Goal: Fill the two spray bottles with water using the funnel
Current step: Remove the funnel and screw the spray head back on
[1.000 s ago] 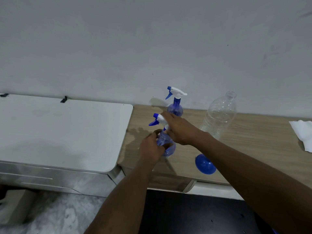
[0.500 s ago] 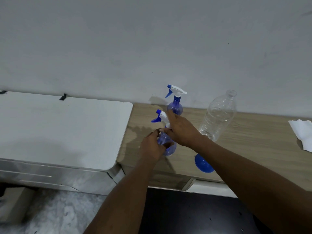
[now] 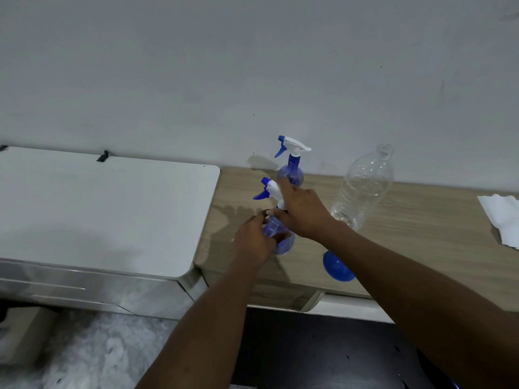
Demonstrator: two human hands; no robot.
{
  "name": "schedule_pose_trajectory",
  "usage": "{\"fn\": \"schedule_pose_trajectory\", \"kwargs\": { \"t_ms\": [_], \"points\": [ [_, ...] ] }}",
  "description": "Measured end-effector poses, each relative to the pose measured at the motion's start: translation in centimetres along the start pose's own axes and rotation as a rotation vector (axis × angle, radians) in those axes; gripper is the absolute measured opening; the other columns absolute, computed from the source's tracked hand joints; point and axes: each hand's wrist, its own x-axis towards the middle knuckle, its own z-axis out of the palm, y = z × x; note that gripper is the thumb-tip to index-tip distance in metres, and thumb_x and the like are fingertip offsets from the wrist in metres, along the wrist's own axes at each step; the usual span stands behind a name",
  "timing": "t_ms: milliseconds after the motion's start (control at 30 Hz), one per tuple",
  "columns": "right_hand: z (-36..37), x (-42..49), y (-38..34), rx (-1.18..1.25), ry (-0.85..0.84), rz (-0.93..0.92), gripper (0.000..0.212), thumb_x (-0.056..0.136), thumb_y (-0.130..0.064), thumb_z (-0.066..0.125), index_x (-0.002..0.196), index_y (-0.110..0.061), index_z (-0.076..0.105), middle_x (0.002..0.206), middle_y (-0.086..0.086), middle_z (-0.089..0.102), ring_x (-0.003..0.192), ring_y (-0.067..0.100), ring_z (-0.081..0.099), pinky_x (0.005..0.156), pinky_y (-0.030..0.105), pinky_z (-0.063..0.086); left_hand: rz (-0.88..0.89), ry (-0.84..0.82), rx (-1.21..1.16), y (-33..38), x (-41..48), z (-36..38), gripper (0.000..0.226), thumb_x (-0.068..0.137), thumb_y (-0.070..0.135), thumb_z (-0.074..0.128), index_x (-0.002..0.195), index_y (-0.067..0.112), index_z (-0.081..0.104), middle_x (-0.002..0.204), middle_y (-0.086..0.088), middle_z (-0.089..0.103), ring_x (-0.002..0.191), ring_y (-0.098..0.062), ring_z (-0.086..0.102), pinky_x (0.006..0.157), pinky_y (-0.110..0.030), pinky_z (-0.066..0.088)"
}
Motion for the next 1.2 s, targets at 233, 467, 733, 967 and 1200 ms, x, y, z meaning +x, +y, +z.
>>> {"fn": "schedule_pose_trajectory", "kwargs": {
  "t_ms": [233,467,733,967,1200],
  "points": [
    [0.2,-0.1,0.1,0.002,0.003,0.021,0.053,0.089,-0.032,0.066,0.130,-0.014,0.038,0.110,0.008,0.064,0.091,0.028,0.062,0.084,0.041,0.044,0.002,0.001,-0.015,0.0,-0.1,0.0,0.051,0.075,0.041,0.083,0.118,0.022,0.062,0.105,0.005,0.071,0.096,-0.014,0.067,0.087,-0.032,0.054],
    [0.3,-0.5,0.2,0.029,-0.019,0.040,0.049,0.089,-0.031,0.066,0.126,-0.016,0.038,0.110,0.007,0.062,0.091,0.027,0.060,0.087,0.043,0.045,0.019,-0.006,0.013,-0.2,-0.2,0.2,0.050,0.075,0.035,0.083,0.119,0.025,0.061,0.104,0.006,0.071,0.095,-0.014,0.067,0.087,-0.035,0.056],
    [0.3,-1.0,0.4,-0.009,0.047,0.039,0.044,0.087,-0.028,0.065,0.122,-0.012,0.044,0.108,0.008,0.064,0.087,0.029,0.060,0.080,0.040,0.044,0.027,-0.020,-0.028,-0.3,-0.3,0.7,0.053,0.073,0.036,0.084,0.119,0.024,0.061,0.105,0.006,0.070,0.095,-0.013,0.067,0.086,-0.034,0.055],
    [0.5,-1.4,0.3,0.077,0.049,0.068,0.034,0.087,-0.018,0.063,0.115,-0.015,0.044,0.100,0.002,0.062,0.086,0.024,0.060,0.088,0.041,0.045,0.022,-0.049,-0.060,0.5,-0.8,0.8,0.039,0.085,0.031,0.076,0.119,0.017,0.063,0.109,0.000,0.070,0.101,-0.017,0.065,0.093,-0.032,0.050],
    [-0.6,-4.4,1.1,0.513,0.107,0.182,0.034,0.078,-0.026,0.079,0.107,-0.019,0.061,0.089,-0.009,0.064,0.077,0.010,0.061,0.067,0.026,0.047,-0.024,-0.155,-0.200,1.3,-3.4,0.1,0.054,0.065,0.035,0.091,0.112,0.022,0.066,0.103,0.008,0.070,0.090,-0.011,0.069,0.081,-0.025,0.056]
  ]
}}
